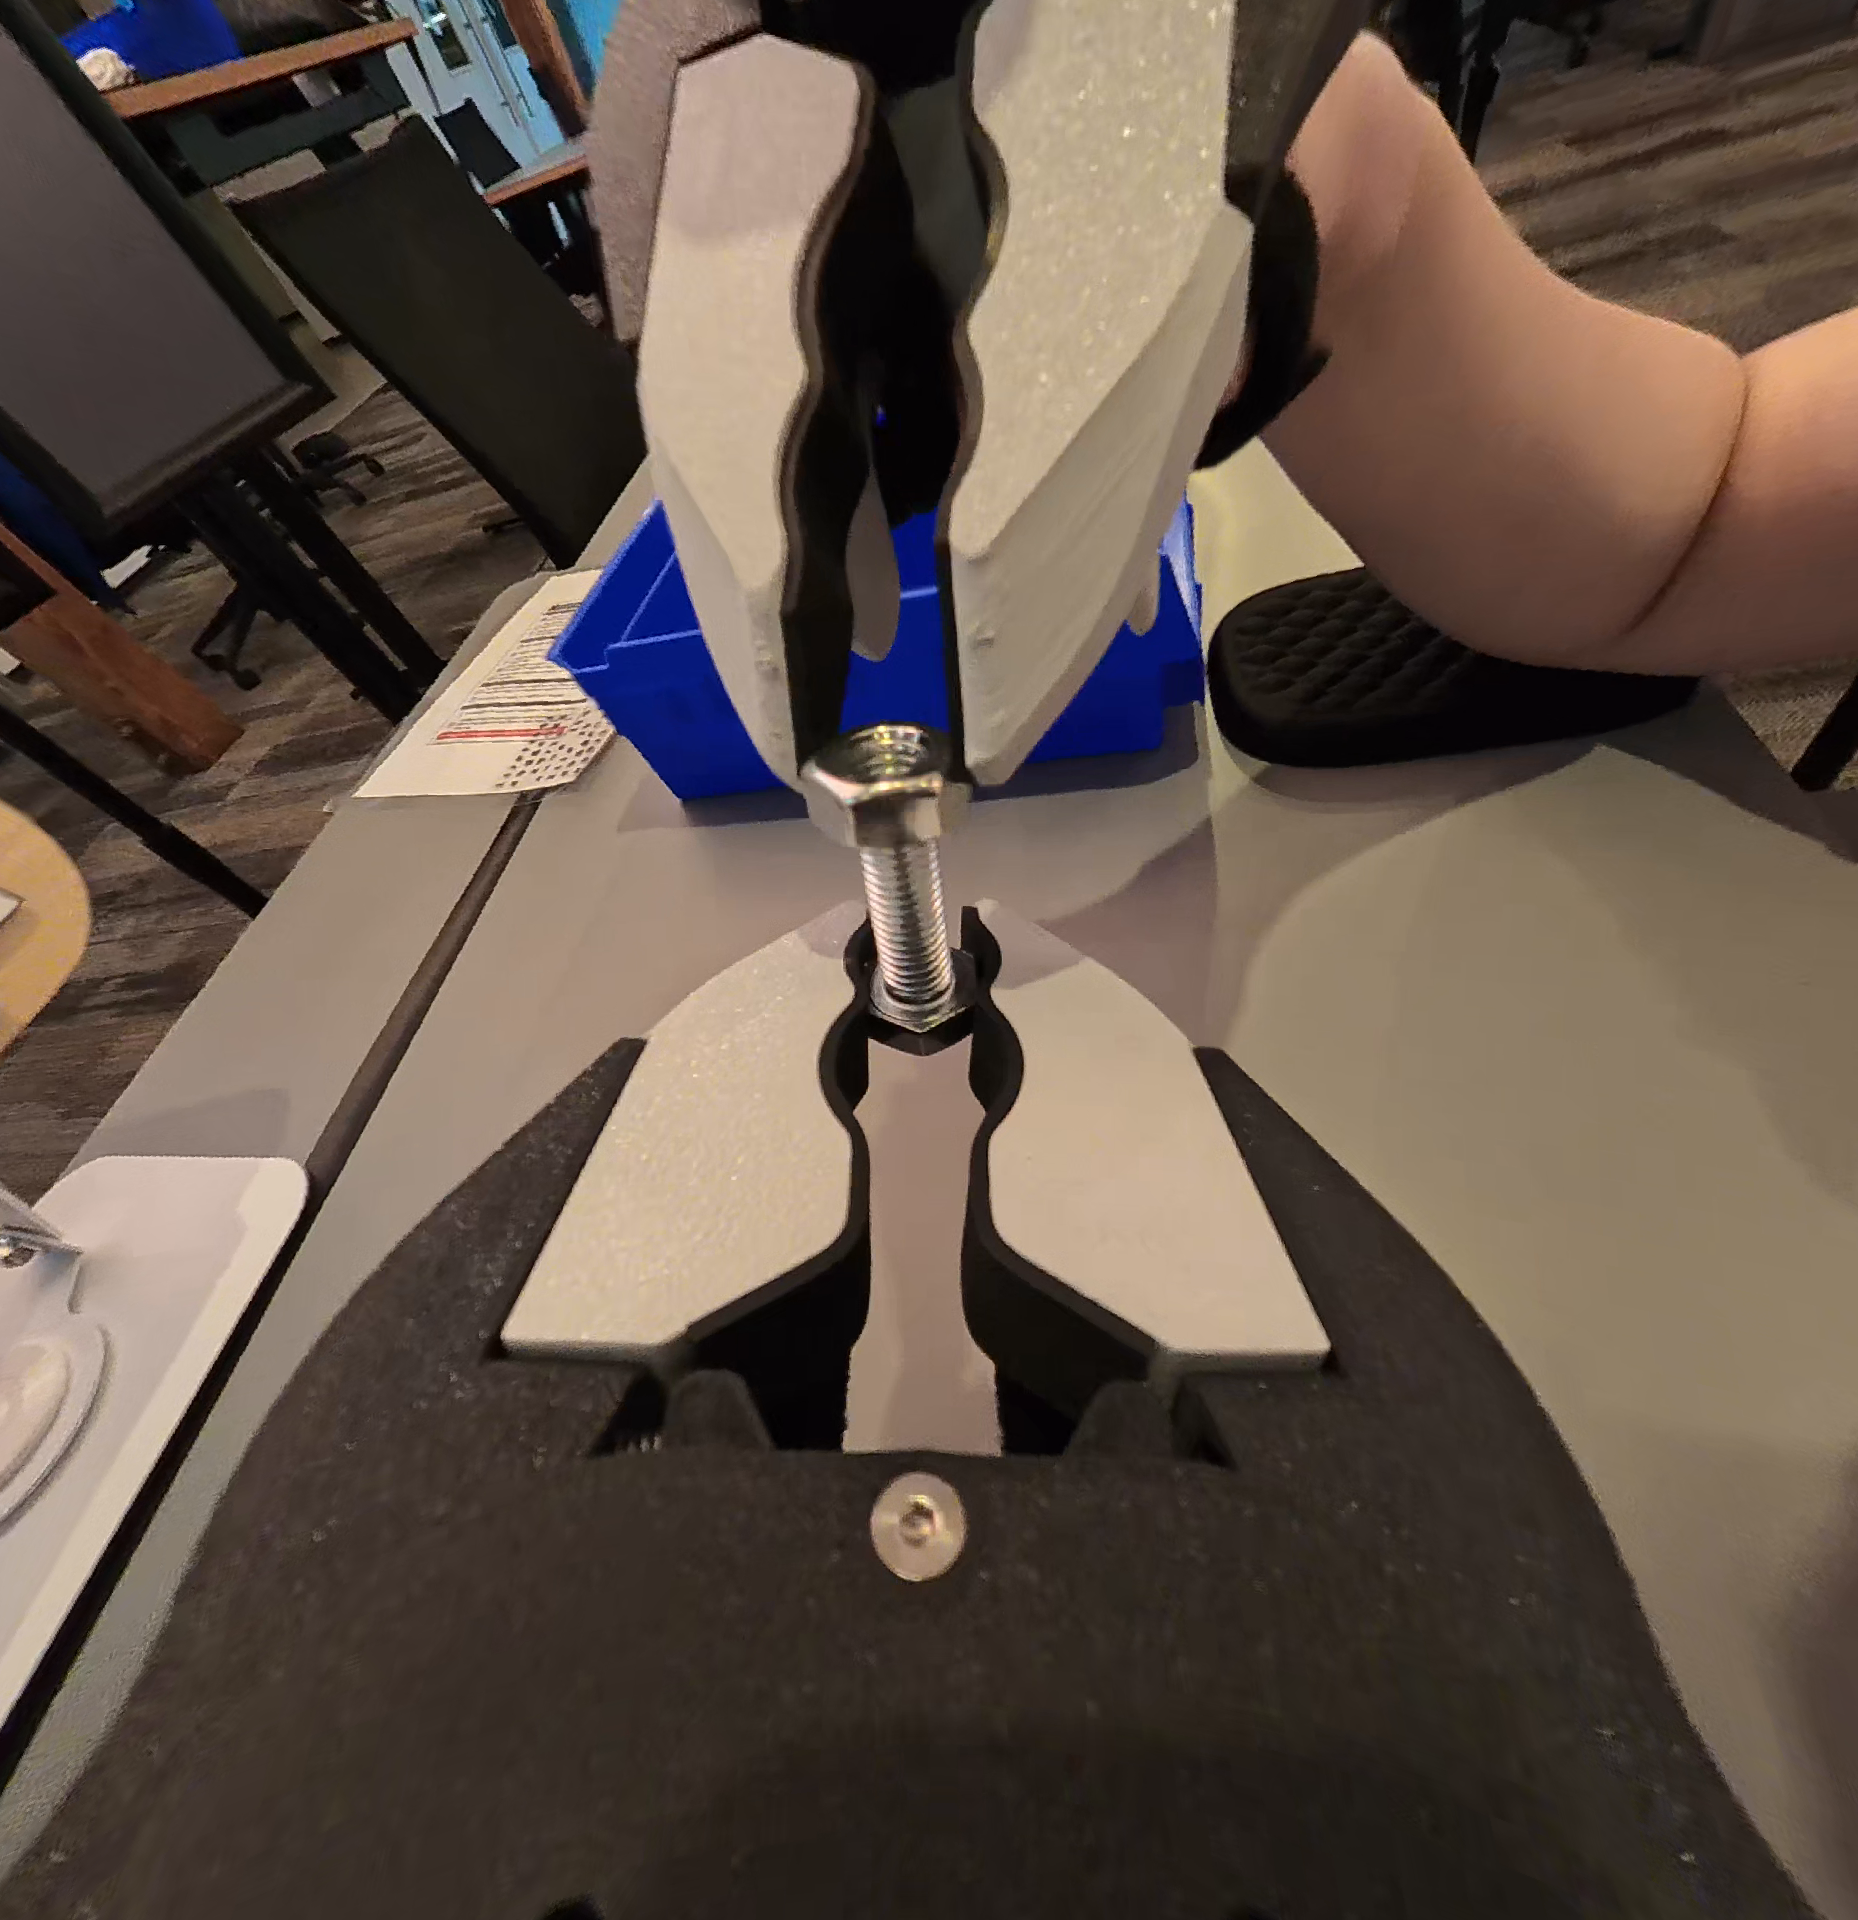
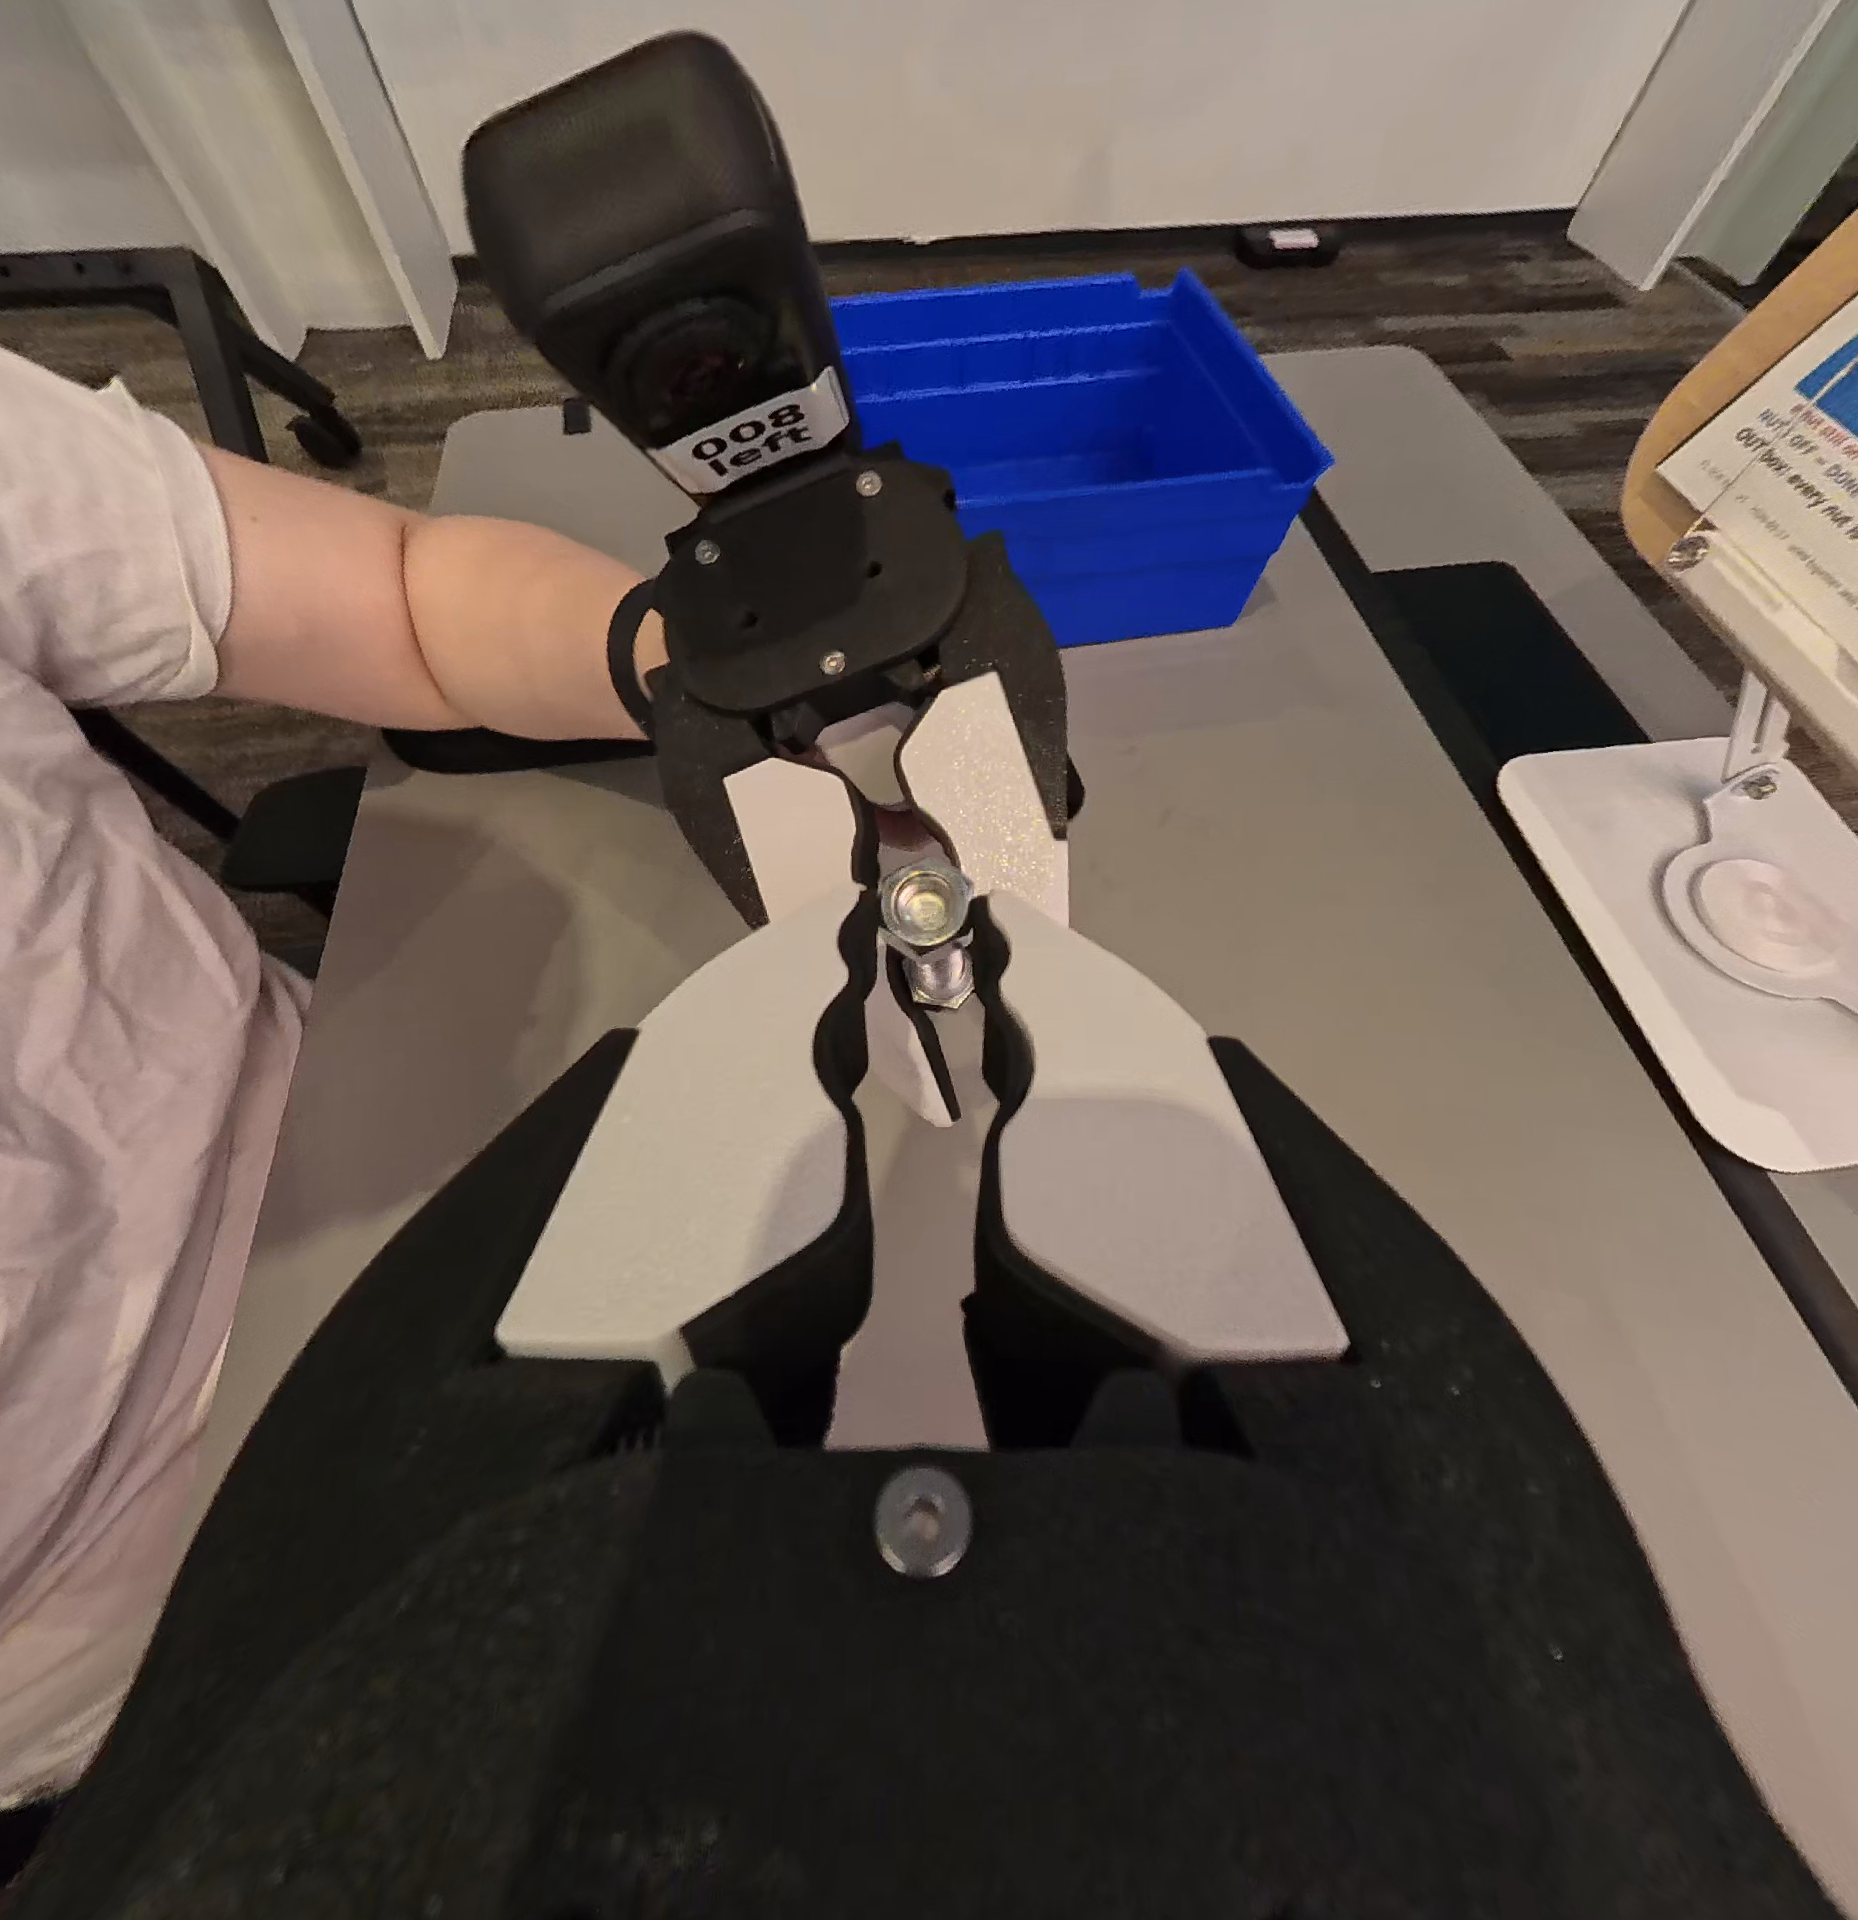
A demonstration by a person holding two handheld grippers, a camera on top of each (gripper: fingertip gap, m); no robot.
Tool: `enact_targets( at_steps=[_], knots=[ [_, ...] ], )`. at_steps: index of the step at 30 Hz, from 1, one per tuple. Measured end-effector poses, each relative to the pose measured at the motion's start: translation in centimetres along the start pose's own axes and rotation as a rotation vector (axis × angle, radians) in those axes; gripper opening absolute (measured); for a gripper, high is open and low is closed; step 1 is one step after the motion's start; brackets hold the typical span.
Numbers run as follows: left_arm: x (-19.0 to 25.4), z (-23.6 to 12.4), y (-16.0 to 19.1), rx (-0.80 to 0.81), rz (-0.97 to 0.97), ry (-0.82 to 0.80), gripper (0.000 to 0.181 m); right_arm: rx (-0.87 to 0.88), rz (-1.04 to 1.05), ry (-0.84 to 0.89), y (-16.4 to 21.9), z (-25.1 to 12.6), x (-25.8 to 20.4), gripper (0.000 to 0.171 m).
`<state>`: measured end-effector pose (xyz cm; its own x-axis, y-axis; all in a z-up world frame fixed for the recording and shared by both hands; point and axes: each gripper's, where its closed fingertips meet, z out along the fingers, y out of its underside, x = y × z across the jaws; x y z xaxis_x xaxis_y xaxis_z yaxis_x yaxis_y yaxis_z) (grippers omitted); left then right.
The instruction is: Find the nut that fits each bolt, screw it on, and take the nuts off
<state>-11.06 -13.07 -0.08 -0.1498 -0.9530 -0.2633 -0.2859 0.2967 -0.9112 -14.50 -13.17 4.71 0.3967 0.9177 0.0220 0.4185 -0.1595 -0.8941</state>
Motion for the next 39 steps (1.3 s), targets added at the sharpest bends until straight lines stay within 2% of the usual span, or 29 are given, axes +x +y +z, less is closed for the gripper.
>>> enact_targets(
  at_steps=[5,11,20,32,39],
  knots=[
    [-1.3,-0.4,0.3,-0.027,-0.027,-0.073,0.014,0.043,0.052,0.072,-0.5,0.5,1.0,0.017],
    [-2.8,-0.4,2.1,-0.176,0.018,-0.201,0.014,0.036,0.166,0.102,0.4,1.2,2.1,0.017],
    [-4.0,-0.7,3.9,-0.316,0.037,-0.292,0.014,0.019,0.292,0.145,1.2,2.0,3.3,0.017],
    [-0.9,0.0,4.1,-0.32,-0.015,-0.028,0.014,-0.214,0.059,-0.012,2.3,1.7,1.6,0.017],
    [-0.1,-0.1,3.7,-0.316,0.035,0.012,0.014,-0.28,0.048,-0.128,2.3,1.3,0.7,0.017]
  ],
)
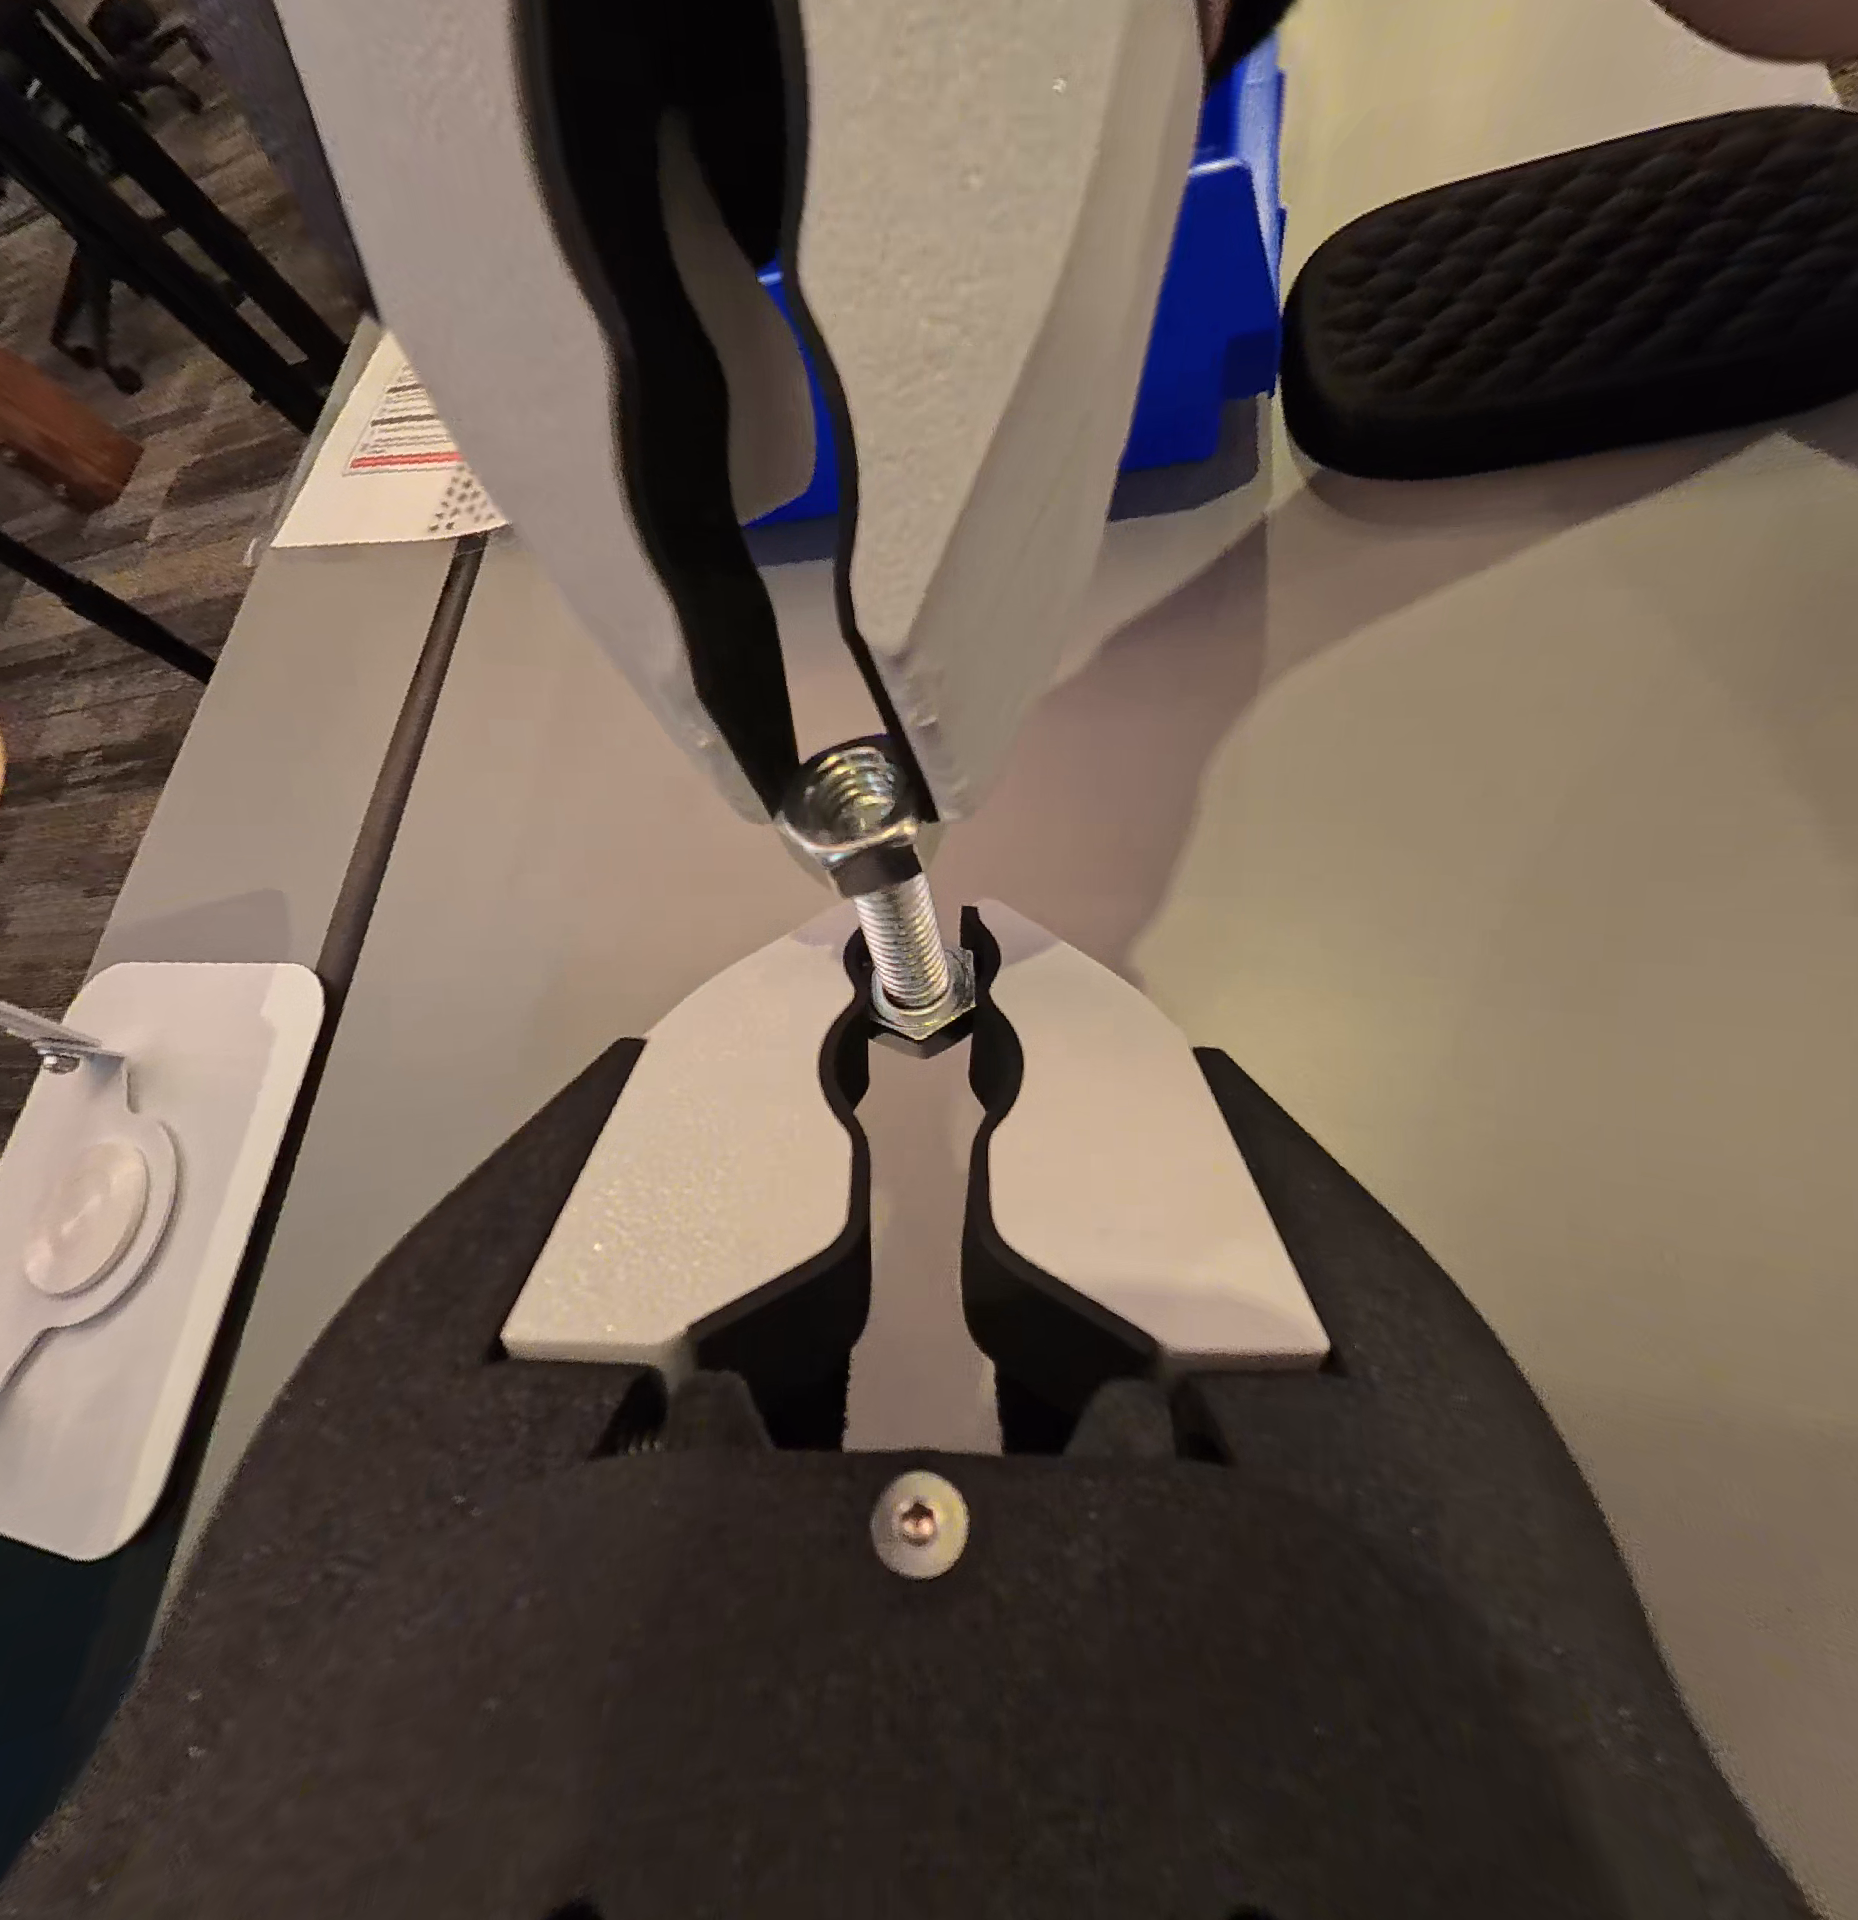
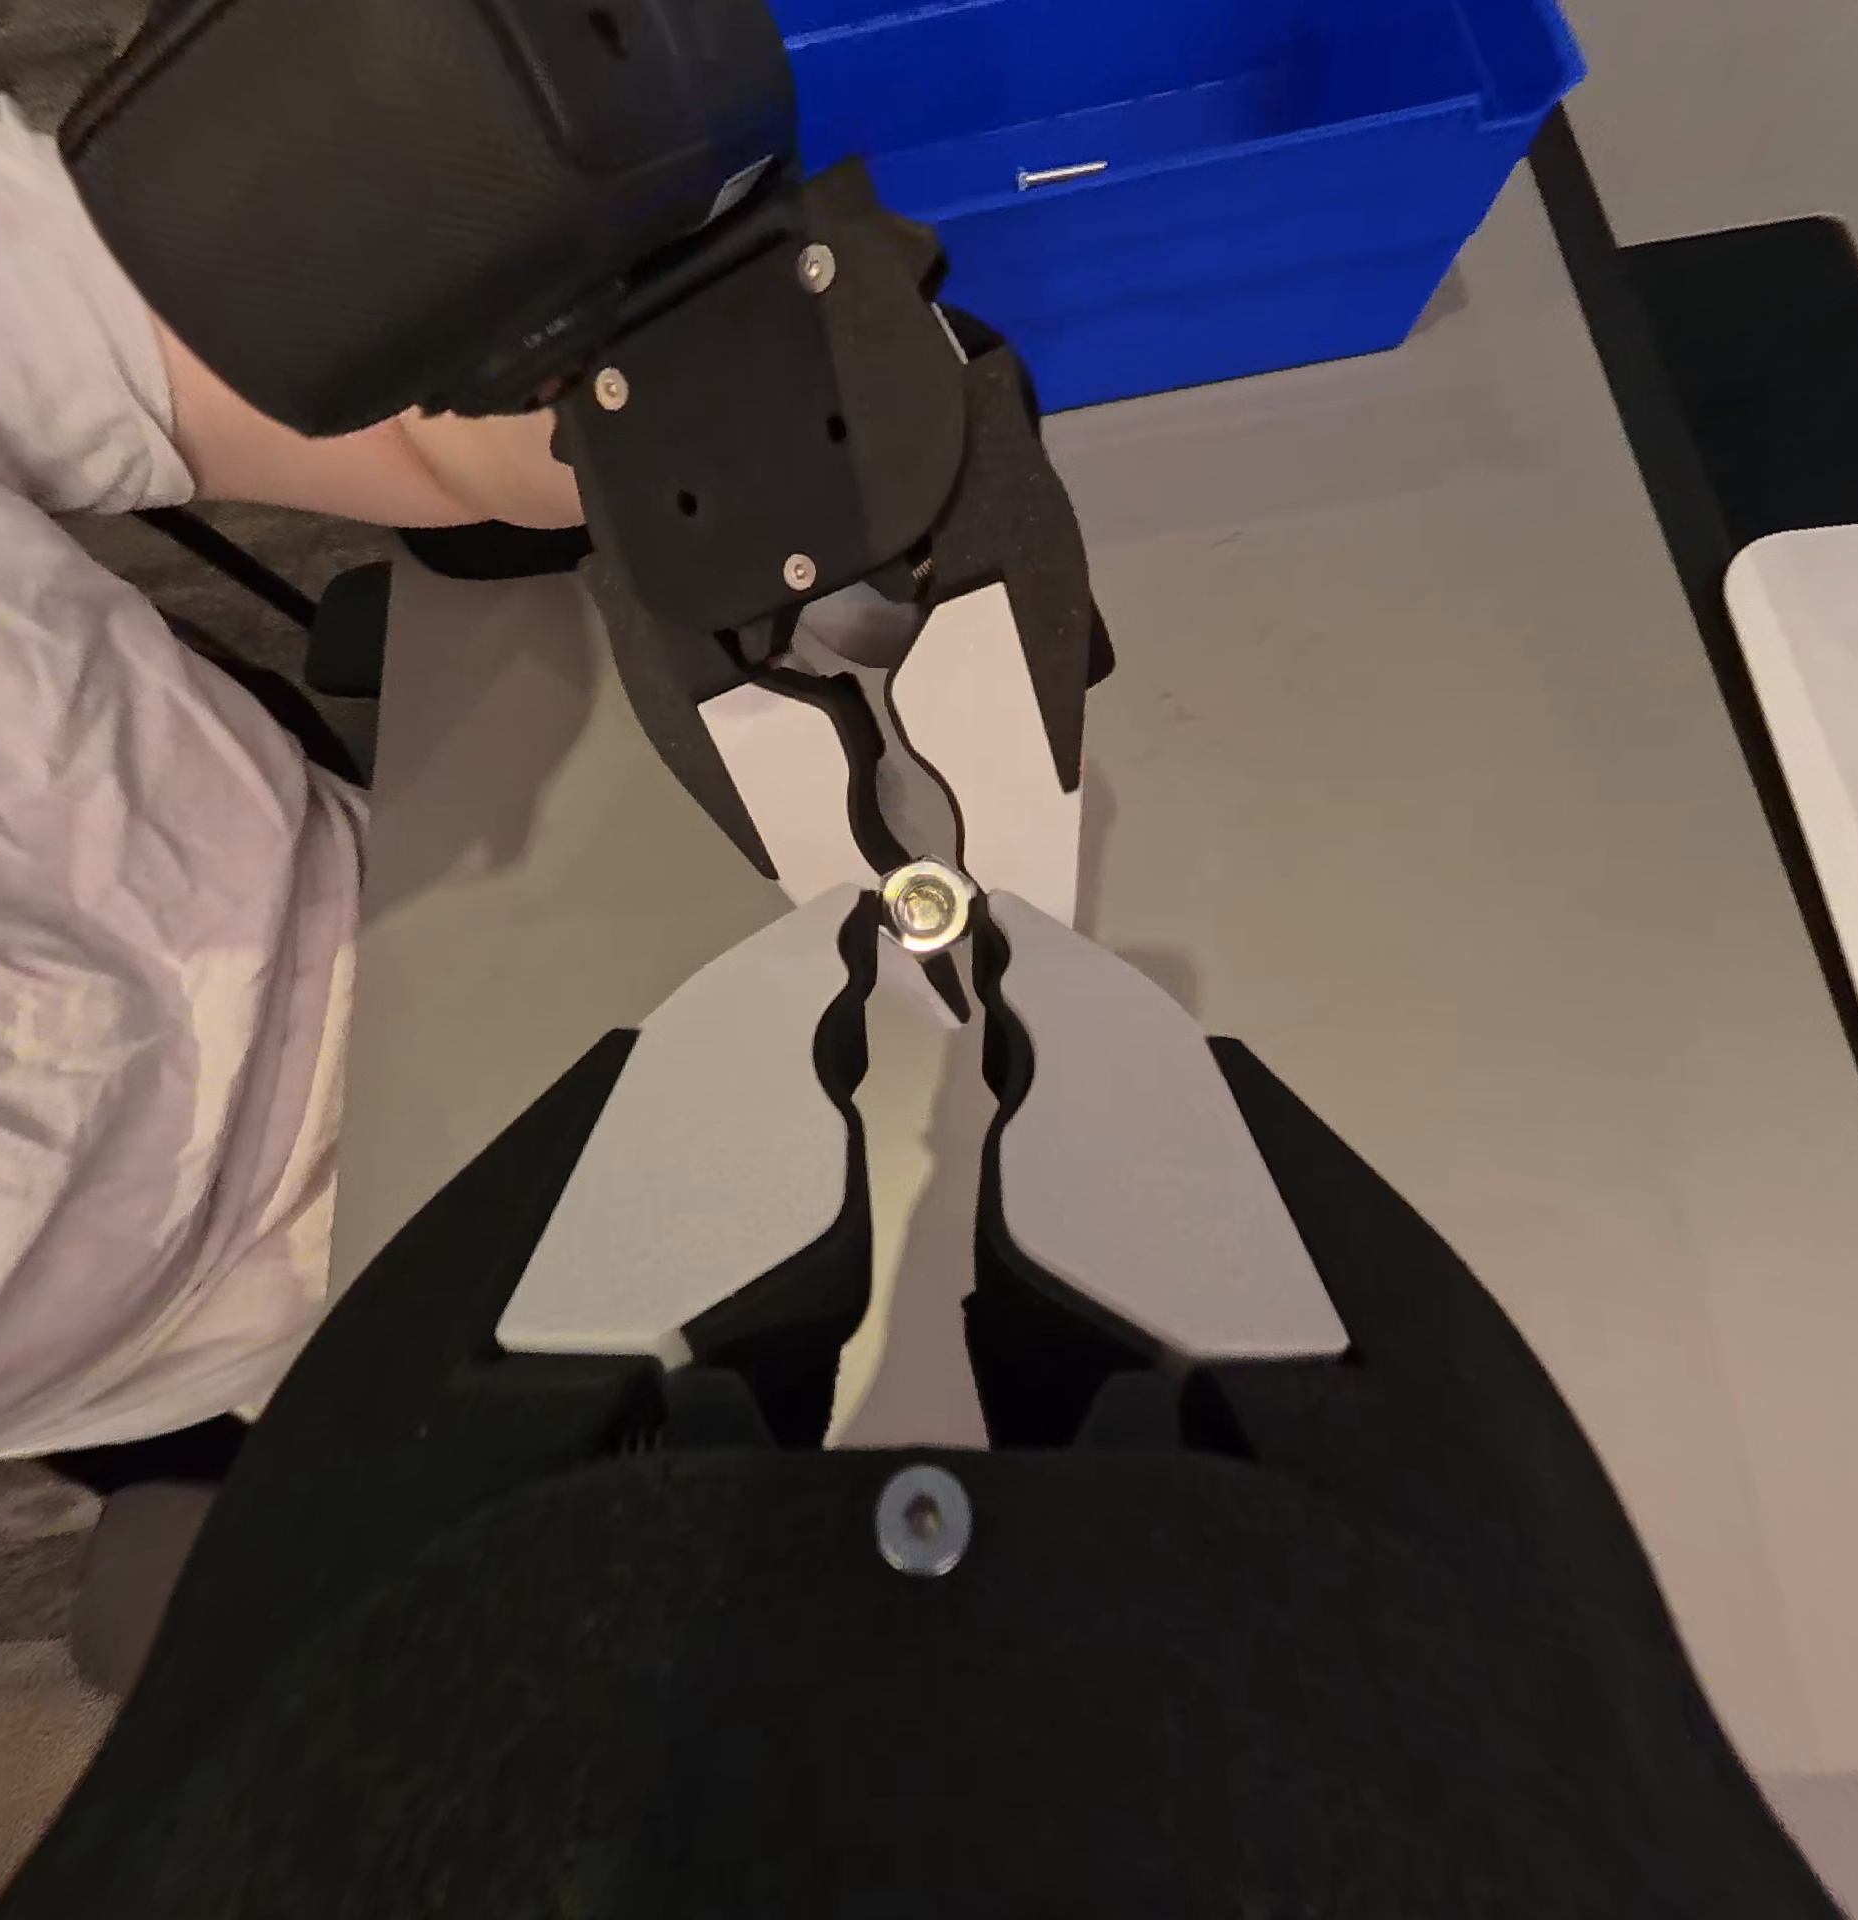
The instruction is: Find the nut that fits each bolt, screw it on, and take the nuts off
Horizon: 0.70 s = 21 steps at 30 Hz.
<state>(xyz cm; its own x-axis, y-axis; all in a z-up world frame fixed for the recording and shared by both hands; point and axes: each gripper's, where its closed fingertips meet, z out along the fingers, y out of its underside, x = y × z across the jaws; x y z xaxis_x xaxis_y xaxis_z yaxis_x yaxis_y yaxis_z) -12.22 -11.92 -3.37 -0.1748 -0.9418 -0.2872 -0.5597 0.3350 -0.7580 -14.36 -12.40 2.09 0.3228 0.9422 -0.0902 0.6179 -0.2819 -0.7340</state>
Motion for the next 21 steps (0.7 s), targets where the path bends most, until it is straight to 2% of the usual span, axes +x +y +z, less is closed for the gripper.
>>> enact_targets(
  at_steps=[5,12,21],
  knots=[
    [0.1,-0.1,-0.1,0.007,0.009,0.004,0.014,-0.011,-0.01,-0.003,-0.1,0.0,-0.2,0.017],
    [-1.3,-0.5,-0.4,0.034,-0.057,-0.06,0.014,0.136,0.191,0.056,-1.0,-0.3,0.9,0.017],
    [-2.9,-0.7,0.3,-0.022,-0.104,-0.183,0.014,0.262,0.375,0.221,-1.6,-0.1,2.2,0.017]
  ],
)
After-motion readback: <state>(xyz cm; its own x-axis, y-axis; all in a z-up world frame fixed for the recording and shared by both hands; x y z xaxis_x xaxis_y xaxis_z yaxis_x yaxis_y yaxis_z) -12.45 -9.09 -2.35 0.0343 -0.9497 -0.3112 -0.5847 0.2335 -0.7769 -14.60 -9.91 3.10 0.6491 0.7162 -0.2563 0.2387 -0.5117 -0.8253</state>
